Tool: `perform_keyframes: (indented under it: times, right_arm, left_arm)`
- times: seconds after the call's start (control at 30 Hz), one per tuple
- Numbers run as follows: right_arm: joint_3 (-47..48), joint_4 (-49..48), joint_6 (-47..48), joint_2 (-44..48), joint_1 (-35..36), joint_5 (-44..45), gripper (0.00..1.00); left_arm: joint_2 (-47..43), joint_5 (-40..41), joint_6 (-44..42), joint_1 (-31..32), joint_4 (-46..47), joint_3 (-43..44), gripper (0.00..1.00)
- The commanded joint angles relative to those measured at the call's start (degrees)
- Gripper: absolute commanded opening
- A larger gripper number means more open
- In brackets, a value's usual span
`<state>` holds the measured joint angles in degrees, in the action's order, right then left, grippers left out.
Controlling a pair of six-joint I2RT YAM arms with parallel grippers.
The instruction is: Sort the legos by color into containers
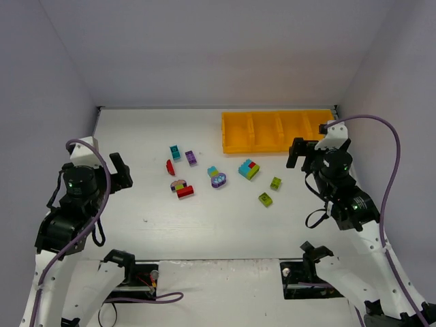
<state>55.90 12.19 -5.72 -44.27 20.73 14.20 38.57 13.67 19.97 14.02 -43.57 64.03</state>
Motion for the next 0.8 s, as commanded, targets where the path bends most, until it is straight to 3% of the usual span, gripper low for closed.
perform_keyframes:
  times: [0.0, 0.3, 0.5, 0.67, 0.77]
  right_arm:
    - [0.8, -4.3, 0.0, -1.9, 0.4, 2.3, 1.0]
    - [1.1, 0.9, -8.2, -9.7, 0.4, 2.3, 1.0]
    - [-1.0, 3.0, -14.4, -17.9, 0.4, -8.0, 1.0]
    - [-5.4, 2.8, -17.9, -20.9, 0.9, -9.7, 0.99]
    - [-6.4, 2.5, -18.8, -23.5, 1.6, -10.8, 0.93]
  left_arm:
    - [0.5, 1.6, -0.3, -0.1, 2.0, 0.7, 0.87]
    - [0.0, 0.5, -0.2, -0.1, 2.5, -0.9, 0.87]
    - [-0.9, -0.5, 0.3, 0.0, 4.1, -4.8, 0.87]
    - [-0.1, -0.9, 1.2, -0.1, 4.9, -5.7, 0.87]
    - [0.3, 0.8, 1.0, -0.1, 5.2, -5.6, 0.87]
